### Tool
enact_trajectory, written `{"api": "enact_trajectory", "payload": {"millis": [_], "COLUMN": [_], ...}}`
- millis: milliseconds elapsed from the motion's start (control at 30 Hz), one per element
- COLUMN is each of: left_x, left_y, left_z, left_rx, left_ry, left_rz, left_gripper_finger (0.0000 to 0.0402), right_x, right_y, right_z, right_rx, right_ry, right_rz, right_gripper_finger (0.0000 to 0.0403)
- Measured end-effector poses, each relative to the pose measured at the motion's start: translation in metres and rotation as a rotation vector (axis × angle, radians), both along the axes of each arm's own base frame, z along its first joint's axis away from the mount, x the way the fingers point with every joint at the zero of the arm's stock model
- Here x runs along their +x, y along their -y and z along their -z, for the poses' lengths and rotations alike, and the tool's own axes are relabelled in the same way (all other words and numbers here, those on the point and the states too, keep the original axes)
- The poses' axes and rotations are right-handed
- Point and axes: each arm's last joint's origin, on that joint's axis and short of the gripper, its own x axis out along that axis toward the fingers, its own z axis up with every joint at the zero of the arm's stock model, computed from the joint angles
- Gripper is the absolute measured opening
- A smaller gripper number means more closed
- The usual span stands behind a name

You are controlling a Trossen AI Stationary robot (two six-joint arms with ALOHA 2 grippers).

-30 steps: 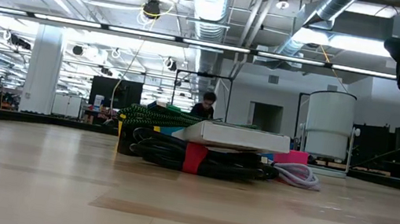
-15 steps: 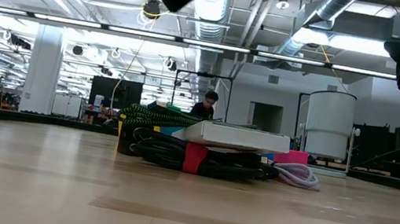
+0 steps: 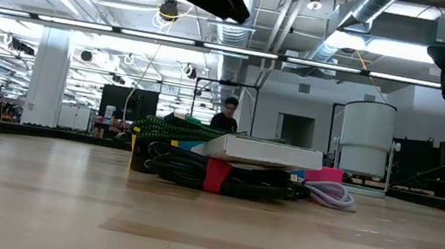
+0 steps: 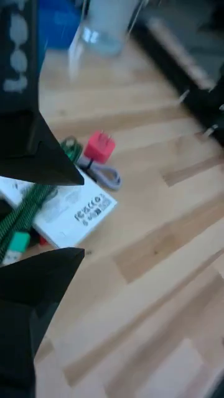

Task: Pick and place items into bin
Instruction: Put the white box into the dark blue bin

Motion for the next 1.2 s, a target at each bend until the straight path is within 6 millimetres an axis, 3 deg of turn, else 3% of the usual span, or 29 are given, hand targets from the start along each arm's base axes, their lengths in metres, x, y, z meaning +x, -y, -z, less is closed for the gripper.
{"api": "enact_trajectory", "payload": {"millis": [333,600,933,1200], "left_x": [-0.017,-0.023,-0.070,-0.114], "left_y": [0.032,0.048,0.078,0.083], "left_z": [0.003,0.002,-0.037,-0.076], "left_rx": [0.238,0.209,0.258,0.211], "left_ry": [0.076,0.156,0.402,0.448], "left_rz": [-0.032,-0.104,-0.282,-0.164], "left_gripper_finger": [0.0164,0.0164,0.0164,0.0164], "right_x": [0.000,0.000,0.000,0.000], "right_y": [0.000,0.000,0.000,0.000], "right_z": [0.000,-0.001,0.000,0.000], "right_rx": [0.000,0.004,0.000,0.000], "right_ry": [0.000,0.004,0.000,0.000], "right_rz": [0.000,0.000,0.000,0.000], "right_gripper_finger": [0.0276,0.0276,0.0276,0.0276]}}
